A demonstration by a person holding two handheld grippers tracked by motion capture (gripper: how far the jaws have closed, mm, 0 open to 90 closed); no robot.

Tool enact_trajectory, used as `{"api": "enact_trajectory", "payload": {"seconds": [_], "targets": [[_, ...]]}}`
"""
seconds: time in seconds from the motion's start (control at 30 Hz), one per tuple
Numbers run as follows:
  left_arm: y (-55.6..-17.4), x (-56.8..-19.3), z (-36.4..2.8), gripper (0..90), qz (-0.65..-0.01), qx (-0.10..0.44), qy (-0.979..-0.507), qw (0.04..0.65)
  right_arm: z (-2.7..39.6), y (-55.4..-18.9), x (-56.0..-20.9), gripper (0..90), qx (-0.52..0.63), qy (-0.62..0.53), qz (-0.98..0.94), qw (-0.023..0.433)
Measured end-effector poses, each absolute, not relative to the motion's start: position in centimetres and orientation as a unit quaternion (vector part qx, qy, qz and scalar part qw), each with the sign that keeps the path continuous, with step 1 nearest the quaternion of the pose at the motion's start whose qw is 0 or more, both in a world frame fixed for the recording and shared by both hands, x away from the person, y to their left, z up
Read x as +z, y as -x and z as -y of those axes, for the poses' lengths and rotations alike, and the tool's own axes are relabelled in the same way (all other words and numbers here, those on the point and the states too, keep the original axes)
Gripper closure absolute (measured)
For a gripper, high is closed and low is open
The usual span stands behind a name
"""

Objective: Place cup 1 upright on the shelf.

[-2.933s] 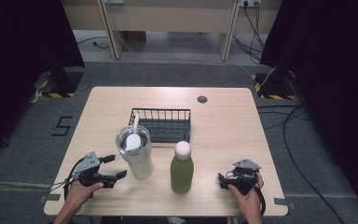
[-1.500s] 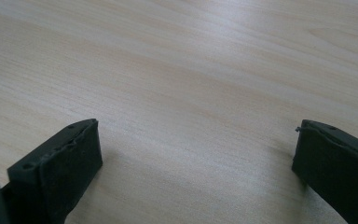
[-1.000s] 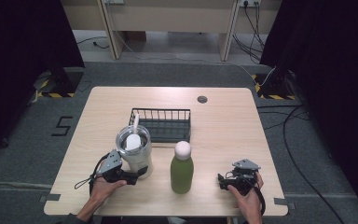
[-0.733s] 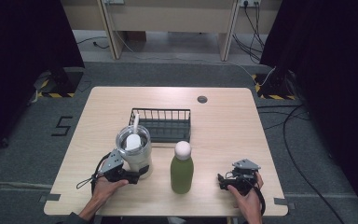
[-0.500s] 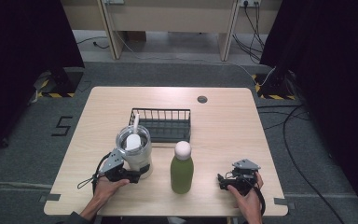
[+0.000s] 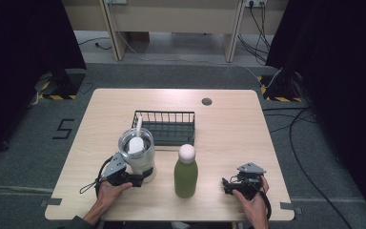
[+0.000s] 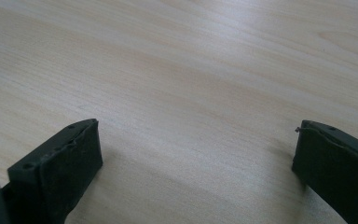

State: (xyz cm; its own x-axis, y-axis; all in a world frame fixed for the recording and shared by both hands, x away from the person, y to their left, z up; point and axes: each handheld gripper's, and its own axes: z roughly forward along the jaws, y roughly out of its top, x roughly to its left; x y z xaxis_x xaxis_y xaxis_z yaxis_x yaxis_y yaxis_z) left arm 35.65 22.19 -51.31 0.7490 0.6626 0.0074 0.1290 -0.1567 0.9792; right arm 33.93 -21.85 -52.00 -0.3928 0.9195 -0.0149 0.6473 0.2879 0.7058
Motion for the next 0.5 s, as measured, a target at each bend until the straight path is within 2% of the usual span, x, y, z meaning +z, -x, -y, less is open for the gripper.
{"api": "enact_trajectory", "payload": {"seconds": [0.5], "targets": [[-35.7,-50.1,-22.4,10.9,-0.274,0.214,-0.720,0.600,21.8,-33.9,-52.0,1.3,0.315,-0.507,-0.773,0.216]]}}
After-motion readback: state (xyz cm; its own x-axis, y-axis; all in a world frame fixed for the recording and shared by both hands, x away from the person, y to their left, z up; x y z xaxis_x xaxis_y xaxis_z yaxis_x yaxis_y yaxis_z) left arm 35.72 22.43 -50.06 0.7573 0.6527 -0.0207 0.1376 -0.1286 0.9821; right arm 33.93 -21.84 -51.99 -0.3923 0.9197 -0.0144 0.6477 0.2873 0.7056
